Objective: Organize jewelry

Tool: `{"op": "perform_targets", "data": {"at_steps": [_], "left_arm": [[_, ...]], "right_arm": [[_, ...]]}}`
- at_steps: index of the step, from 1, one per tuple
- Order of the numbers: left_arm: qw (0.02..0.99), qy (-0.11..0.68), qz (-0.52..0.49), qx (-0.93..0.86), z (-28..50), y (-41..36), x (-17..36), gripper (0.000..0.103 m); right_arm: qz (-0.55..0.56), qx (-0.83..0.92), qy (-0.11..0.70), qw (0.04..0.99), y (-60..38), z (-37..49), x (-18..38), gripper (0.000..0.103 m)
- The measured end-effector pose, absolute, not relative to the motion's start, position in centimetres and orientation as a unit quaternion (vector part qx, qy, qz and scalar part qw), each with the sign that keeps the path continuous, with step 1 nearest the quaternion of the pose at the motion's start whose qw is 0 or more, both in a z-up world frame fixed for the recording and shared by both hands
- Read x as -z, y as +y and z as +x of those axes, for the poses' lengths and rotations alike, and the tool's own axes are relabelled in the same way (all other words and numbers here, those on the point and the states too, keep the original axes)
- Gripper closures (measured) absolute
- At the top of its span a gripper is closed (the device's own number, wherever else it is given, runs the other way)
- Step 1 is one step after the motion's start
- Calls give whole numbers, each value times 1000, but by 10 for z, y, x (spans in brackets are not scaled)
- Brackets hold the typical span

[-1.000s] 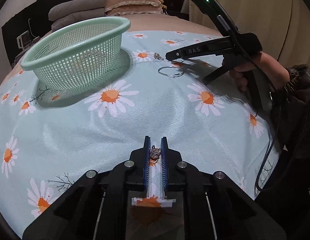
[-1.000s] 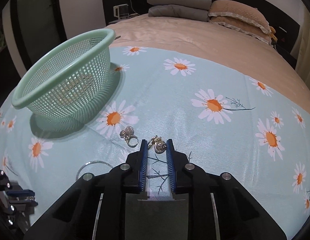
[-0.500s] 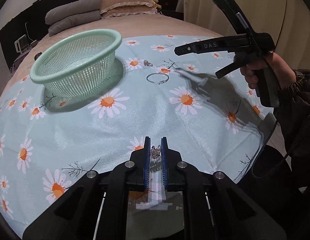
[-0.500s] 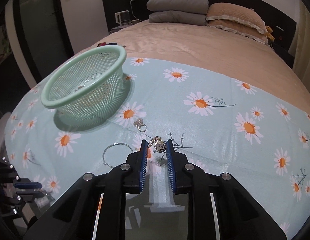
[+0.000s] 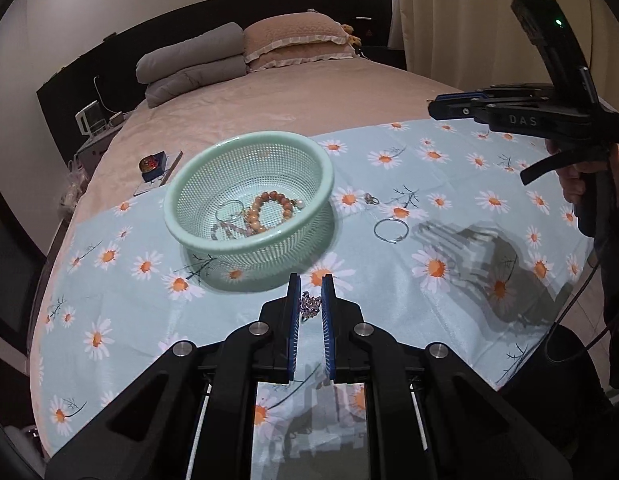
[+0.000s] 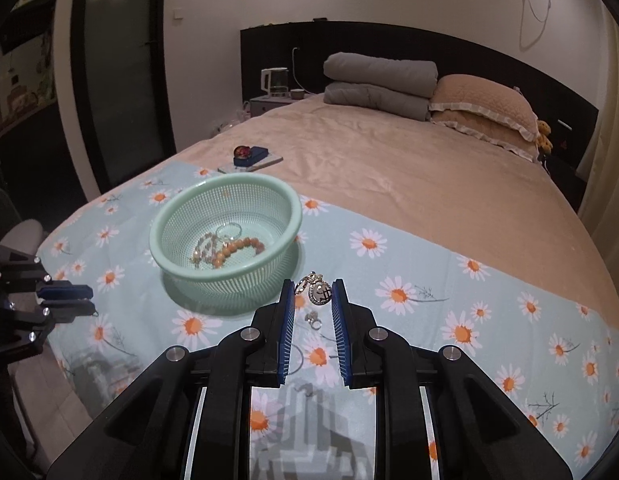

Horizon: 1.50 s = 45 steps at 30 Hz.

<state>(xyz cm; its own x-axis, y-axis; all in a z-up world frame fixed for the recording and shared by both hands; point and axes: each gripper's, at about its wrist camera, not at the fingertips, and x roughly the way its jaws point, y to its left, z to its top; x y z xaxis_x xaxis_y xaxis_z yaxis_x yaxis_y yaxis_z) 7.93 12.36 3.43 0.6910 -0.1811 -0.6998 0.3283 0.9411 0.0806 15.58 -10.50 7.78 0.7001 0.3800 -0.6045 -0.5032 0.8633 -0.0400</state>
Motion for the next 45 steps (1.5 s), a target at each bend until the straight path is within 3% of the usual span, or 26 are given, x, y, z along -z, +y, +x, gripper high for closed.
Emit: {"op": "perform_targets", "data": {"at_steps": [11, 23, 24, 26, 27, 28, 30, 33, 45], "left_arm": [[925, 350, 82, 123, 145, 157, -62, 92], [910, 385, 80, 134, 197, 158, -18, 92], [911, 384, 81, 129, 197, 159, -15, 87], [916, 378, 82, 108, 193, 164, -14, 50], [921, 368, 83, 93, 190, 167, -16, 22], [927, 356, 79, 84, 186, 172, -19, 17], [930, 350, 65, 89, 179, 179, -26, 16], [935, 339, 70, 74, 168, 182, -36, 8], [927, 356, 75, 96, 131, 157, -42, 6]], "right_arm": [[-126, -273, 293, 907, -52, 196, -94, 85], [-156, -295, 316, 888, 5, 241, -47, 82], [-158, -285, 319, 890, 7, 245, -43, 77], [-155, -260, 315, 899, 3, 250, -39, 37], [-149, -247, 306, 907, -2, 250, -41, 31], [-137, -244, 299, 912, -8, 250, -44, 25], [-107, -243, 295, 918, -23, 250, -52, 17], [-81, -241, 302, 919, -43, 251, -60, 17], [-81, -215, 306, 924, -79, 220, -77, 17]]}}
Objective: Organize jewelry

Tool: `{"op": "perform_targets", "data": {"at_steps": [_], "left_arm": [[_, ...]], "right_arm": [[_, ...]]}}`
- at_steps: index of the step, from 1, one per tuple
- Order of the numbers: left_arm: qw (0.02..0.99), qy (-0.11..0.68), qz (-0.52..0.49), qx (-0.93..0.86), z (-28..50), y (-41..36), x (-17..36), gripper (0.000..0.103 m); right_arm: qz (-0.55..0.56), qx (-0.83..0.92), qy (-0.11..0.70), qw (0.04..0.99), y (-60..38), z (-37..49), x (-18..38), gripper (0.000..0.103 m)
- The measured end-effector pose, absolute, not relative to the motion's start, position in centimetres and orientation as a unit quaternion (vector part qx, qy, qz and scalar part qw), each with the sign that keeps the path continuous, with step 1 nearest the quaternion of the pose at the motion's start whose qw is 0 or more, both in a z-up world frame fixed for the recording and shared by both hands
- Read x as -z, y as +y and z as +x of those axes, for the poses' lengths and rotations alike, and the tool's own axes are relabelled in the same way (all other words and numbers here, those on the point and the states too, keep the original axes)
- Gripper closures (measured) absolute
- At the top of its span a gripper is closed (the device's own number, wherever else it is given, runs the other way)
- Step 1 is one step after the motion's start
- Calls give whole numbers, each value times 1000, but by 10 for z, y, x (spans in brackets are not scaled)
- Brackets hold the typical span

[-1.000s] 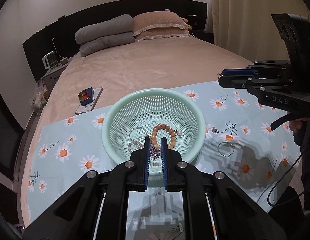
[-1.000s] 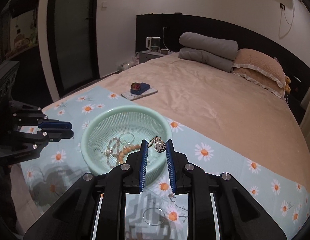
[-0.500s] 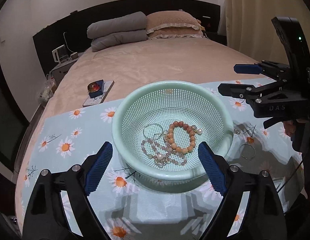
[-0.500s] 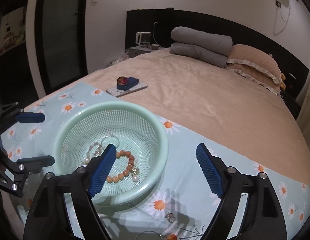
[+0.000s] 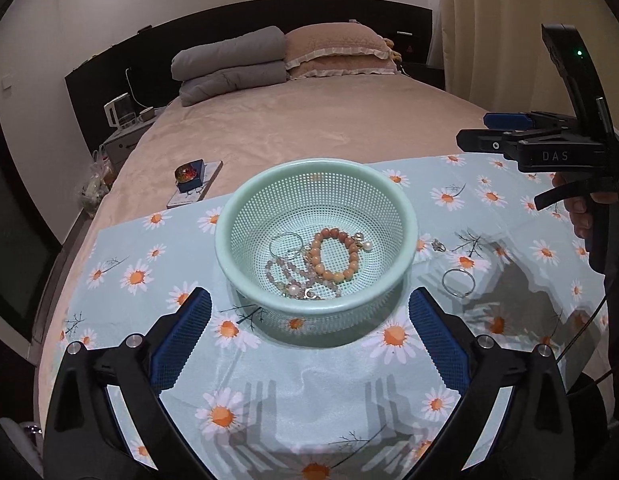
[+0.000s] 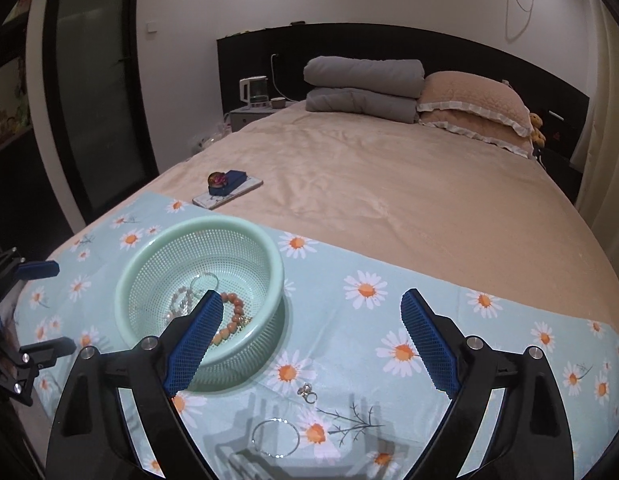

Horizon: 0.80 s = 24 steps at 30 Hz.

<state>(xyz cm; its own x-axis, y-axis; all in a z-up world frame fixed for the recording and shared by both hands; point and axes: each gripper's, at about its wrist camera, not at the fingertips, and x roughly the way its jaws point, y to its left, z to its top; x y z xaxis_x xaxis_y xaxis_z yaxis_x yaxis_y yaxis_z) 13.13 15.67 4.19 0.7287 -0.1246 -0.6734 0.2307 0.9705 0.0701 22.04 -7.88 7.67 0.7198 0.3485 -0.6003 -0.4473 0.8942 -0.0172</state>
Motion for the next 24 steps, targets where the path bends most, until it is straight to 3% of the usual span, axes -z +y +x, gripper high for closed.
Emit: {"op": "perform_targets", "data": {"at_steps": [20, 24], "left_arm": [[873, 414, 98, 239, 144, 39, 47, 6], [870, 411, 88, 256, 160, 30, 57, 6]], "right_arm": [[-146, -262, 360, 884, -98, 225, 17, 18], [-132, -285, 384, 868, -101, 240, 43, 36]]}}
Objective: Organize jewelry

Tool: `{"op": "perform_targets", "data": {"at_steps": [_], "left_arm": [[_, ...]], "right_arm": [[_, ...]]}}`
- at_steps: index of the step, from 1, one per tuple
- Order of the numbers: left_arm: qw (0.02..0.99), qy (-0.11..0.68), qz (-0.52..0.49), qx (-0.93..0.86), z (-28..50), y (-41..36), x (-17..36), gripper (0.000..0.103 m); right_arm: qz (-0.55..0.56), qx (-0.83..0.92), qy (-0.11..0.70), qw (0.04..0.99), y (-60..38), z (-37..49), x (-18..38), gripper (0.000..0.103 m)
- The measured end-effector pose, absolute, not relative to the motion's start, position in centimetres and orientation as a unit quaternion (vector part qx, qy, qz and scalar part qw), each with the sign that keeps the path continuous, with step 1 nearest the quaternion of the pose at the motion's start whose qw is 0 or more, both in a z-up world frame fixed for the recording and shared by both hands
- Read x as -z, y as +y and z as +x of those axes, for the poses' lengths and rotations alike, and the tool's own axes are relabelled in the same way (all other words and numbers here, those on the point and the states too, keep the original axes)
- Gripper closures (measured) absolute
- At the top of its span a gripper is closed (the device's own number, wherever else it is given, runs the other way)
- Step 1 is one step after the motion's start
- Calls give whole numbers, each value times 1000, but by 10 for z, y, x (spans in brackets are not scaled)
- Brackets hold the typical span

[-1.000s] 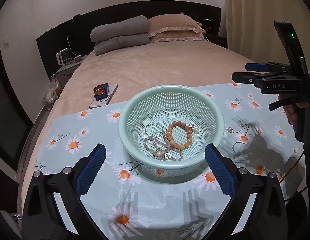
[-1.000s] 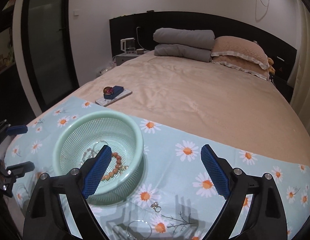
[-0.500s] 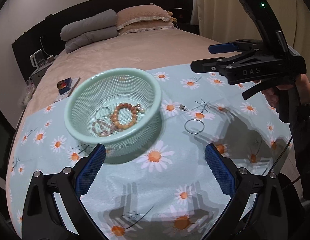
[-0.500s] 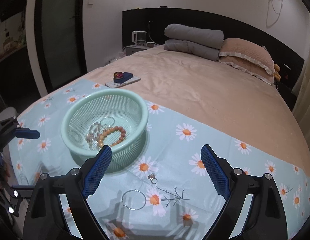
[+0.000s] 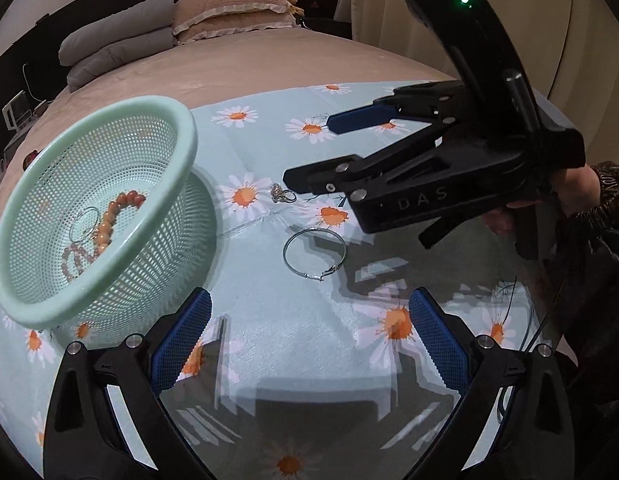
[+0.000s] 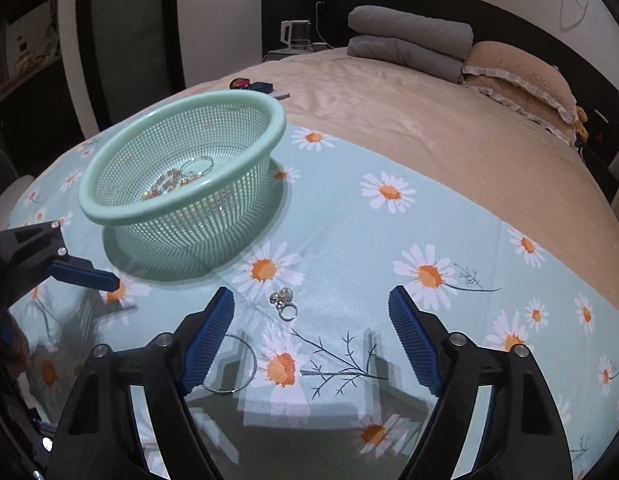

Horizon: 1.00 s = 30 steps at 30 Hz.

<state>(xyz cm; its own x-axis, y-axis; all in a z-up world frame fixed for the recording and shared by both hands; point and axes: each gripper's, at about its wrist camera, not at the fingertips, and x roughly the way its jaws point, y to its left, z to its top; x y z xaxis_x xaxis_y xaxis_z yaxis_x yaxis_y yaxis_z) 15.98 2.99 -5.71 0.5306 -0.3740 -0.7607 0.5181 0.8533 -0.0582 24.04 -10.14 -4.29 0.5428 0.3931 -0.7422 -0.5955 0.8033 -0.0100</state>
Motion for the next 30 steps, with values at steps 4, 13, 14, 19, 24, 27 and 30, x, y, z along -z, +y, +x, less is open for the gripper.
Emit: {"op": "perform_targets", "data": {"at_steps": [4, 13, 14, 19, 24, 27, 30], "left_arm": [[866, 418, 88, 261, 177, 22, 68, 14], [858, 435, 68, 265, 191, 17, 84, 61], [856, 439, 64, 267, 192, 19, 84, 64], [848, 451, 62, 271, 189, 21, 78, 65], [850, 457, 56, 255, 180, 30, 69, 82], [852, 458, 51, 247, 170, 37, 58, 94], [857, 452, 51, 243, 156, 44, 45, 94]], "right_arm": [[-121, -299, 401, 858, -104, 253, 64, 50], [-145, -321, 406, 843, -93, 254, 72, 93], [-140, -326, 407, 842, -95, 253, 72, 93], [-119, -326, 409, 844, -109, 248, 65, 93], [-110, -324, 401, 850, -122, 235, 48, 93], [-113, -322, 392, 855, -127, 223, 33, 93], [-117, -320, 381, 860, -129, 209, 15, 93]]}}
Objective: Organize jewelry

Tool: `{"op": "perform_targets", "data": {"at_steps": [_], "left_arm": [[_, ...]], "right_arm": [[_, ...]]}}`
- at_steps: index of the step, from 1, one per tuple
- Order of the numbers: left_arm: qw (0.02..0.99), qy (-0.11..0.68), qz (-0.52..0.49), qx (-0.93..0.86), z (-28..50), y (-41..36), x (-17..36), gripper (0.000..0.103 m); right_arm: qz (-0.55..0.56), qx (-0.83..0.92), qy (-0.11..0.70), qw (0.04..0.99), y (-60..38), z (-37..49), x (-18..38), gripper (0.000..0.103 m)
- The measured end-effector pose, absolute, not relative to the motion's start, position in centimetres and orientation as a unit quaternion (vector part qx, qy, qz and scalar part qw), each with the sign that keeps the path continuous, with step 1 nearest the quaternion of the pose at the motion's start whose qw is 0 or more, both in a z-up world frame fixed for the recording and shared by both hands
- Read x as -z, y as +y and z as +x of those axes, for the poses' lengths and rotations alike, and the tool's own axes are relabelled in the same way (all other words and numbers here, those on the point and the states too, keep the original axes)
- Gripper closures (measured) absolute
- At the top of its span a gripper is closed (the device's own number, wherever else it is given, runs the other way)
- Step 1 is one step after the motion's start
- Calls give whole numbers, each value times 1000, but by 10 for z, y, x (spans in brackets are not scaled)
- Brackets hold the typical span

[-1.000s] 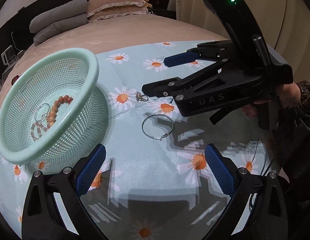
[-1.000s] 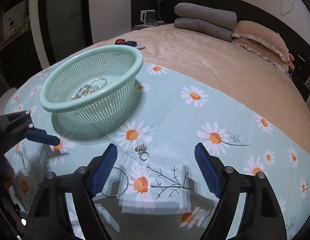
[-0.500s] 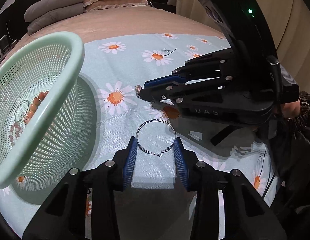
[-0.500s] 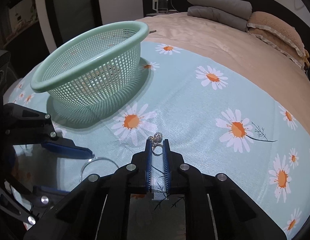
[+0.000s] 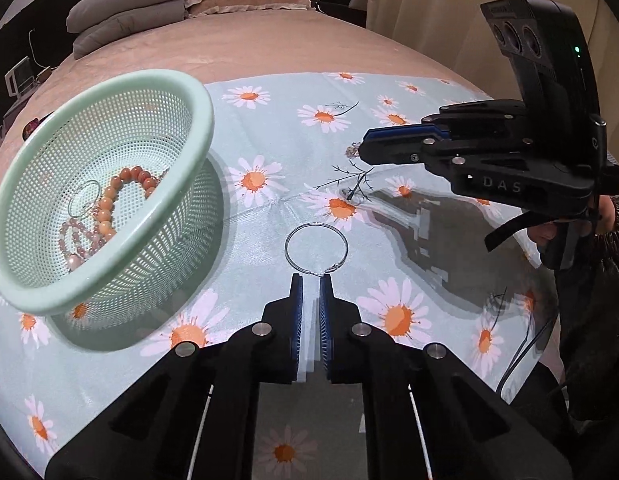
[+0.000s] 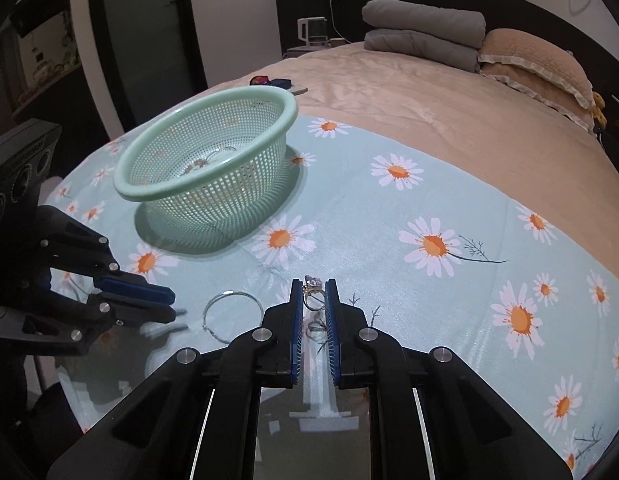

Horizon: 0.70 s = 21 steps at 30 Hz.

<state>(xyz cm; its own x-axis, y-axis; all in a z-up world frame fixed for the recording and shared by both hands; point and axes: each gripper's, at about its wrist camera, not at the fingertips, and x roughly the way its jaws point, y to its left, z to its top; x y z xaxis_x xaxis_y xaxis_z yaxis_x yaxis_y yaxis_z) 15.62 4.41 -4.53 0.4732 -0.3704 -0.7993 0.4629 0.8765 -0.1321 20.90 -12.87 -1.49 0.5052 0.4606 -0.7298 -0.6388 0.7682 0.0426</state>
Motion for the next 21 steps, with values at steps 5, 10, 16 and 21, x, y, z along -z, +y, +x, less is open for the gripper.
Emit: {"op": "perform_targets", "data": {"at_steps": [5, 10, 16, 21], "left_arm": [[869, 432, 54, 235, 139, 46, 26, 70], [876, 417, 49, 239, 141, 38, 18, 35], [863, 437, 59, 248, 171, 17, 43, 35], [852, 457, 65, 247, 194, 4, 67, 35]], "right_arm": [[-122, -321, 365, 865, -134, 183, -7, 93], [-126, -320, 360, 867, -140, 171, -17, 93], [-123, -320, 350, 872, -151, 166, -21, 93], [-123, -321, 346, 873, -161, 171, -16, 93]]}}
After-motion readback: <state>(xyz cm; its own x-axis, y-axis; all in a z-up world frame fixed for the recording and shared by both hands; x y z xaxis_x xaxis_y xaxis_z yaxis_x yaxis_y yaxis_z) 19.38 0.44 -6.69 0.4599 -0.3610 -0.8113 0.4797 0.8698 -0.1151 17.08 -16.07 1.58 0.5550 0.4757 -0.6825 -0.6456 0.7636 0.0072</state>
